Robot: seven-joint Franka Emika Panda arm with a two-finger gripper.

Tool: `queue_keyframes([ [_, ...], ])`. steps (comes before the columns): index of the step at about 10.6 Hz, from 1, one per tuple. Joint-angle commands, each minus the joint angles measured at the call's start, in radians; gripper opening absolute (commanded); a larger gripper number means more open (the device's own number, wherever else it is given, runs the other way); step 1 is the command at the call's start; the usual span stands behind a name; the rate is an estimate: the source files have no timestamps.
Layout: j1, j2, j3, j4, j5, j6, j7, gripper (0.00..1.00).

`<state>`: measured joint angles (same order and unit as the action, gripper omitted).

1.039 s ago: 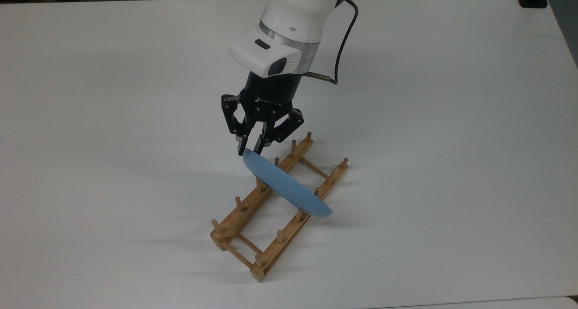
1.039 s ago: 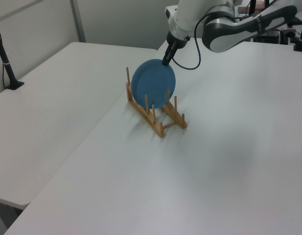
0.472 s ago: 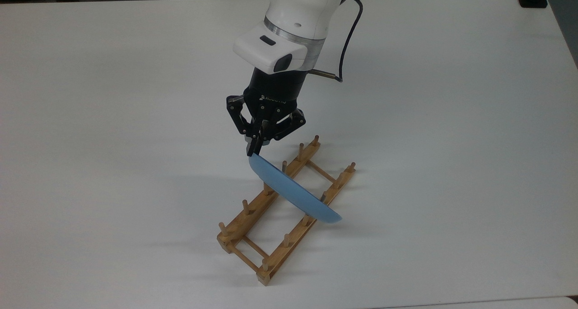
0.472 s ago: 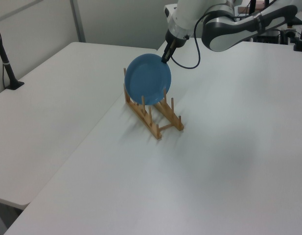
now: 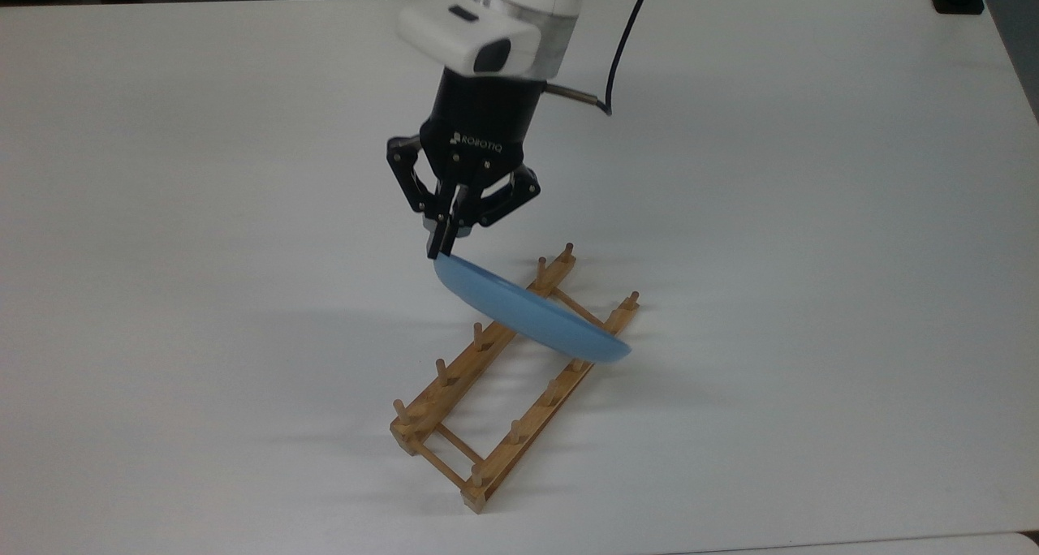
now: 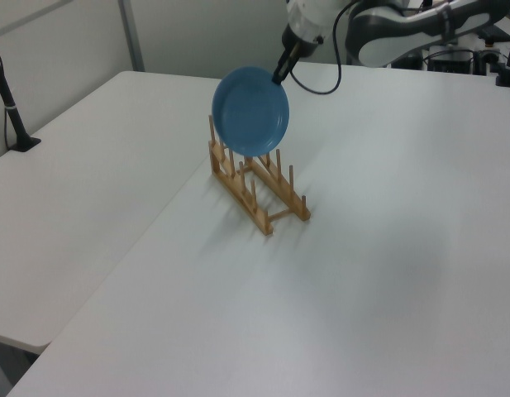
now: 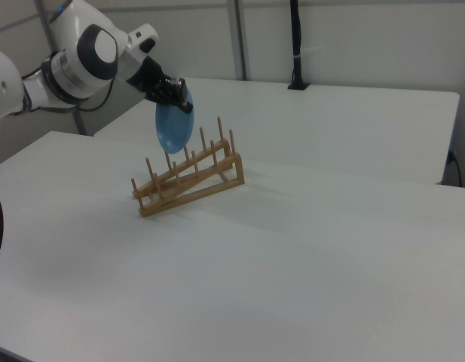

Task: Pick plate from plate rack
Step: 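Lift the gripped plate up and out of the wooden rack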

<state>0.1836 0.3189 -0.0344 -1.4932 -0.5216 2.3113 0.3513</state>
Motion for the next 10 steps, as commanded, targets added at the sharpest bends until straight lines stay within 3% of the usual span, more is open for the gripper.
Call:
queue_keyframes([
  [1,0.002,-0.054,-0.009,-0.025,-0.003,-0.001,0.023,0.0],
  [6,0.008,-0.055,-0.001,-0.022,0.314,-0.157,-0.014,0.0],
  [8,0.007,-0.055,-0.002,-0.022,0.449,-0.293,-0.179,0.0],
  [10,0.005,-0.055,-0.002,-0.022,0.512,-0.451,-0.37,0.0],
])
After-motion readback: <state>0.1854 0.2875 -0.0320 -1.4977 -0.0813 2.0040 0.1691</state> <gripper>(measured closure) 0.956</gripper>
